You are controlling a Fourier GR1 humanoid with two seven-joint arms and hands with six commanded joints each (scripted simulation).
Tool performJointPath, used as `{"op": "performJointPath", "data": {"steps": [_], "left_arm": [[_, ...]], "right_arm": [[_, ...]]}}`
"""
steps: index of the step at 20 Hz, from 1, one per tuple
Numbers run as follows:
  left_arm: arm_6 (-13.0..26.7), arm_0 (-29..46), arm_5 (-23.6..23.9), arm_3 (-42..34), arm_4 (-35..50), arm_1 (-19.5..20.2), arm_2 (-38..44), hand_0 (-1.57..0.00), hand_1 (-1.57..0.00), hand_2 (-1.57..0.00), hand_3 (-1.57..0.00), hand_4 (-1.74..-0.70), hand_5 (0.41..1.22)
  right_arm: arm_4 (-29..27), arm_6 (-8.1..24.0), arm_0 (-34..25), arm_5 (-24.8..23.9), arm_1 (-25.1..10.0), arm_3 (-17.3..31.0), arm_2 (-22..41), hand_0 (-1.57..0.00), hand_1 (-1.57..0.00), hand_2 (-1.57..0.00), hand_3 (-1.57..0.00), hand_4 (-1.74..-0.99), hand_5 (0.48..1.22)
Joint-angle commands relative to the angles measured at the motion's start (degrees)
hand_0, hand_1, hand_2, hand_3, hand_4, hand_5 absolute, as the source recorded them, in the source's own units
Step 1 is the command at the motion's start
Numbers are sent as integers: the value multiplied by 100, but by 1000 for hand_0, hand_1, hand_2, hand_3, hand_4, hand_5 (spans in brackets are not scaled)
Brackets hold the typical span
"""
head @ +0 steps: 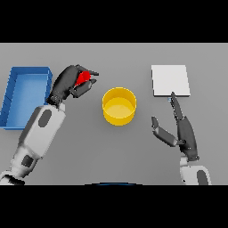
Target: Pick up the red beaker and tilt it to pour out 1 green nut into yellow bowl. Pick up the yellow bowl and place it on the metallic measuring scale.
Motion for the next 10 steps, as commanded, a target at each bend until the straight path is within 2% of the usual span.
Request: {"op": "performJointPath", "data": {"steps": [1,6,10], "left_arm": [[-31,-69,1,58,-206,67,-180,-1566,-1566,-1566,-1566,-1736,1112],[74,-855,-207,513,-1511,491,-1288,-1569,-1569,-1569,-1569,-1739,1152],[-130,-1463,-534,945,-2146,646,-1960,-1570,-1570,-1570,-1570,-1740,1193]], "right_arm": [[17,35,-19,-2,10,19,12,1,1,1,1,-1251,714],[-57,99,-118,35,26,65,-19,1,1,1,1,-1267,721],[-64,94,-197,5,63,89,-31,1,1,1,1,-1264,717]]}}
